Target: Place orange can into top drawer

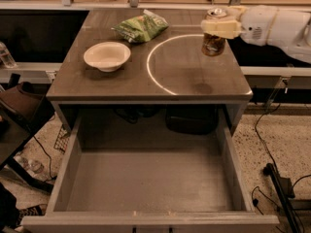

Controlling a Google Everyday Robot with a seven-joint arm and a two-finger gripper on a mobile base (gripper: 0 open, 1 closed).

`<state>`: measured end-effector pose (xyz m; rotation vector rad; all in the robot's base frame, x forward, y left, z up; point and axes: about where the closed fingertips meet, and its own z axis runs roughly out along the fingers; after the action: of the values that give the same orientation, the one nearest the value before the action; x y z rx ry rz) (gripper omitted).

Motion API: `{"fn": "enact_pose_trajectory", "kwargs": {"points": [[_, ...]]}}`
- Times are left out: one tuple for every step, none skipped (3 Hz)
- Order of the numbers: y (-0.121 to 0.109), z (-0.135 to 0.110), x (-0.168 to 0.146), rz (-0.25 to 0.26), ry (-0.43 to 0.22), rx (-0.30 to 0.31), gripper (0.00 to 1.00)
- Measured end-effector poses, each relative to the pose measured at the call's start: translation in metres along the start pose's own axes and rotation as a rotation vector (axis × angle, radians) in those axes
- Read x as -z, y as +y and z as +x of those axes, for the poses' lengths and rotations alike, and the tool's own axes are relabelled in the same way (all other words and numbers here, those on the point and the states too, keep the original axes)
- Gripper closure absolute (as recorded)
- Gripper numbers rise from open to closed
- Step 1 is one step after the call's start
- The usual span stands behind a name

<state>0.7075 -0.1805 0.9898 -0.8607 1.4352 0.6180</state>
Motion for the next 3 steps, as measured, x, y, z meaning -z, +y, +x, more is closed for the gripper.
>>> {"fn": "enact_pose_trajectory", "kwargs": {"points": [[0.037,0.007,0.071,-0.009,0.063,0.041,1.00],[0.068,0.026,0.131,-0.048,0.091,0.055,1.00],[0.093,0.048,0.163,-0.133,0.087,0.055,1.00]]}}
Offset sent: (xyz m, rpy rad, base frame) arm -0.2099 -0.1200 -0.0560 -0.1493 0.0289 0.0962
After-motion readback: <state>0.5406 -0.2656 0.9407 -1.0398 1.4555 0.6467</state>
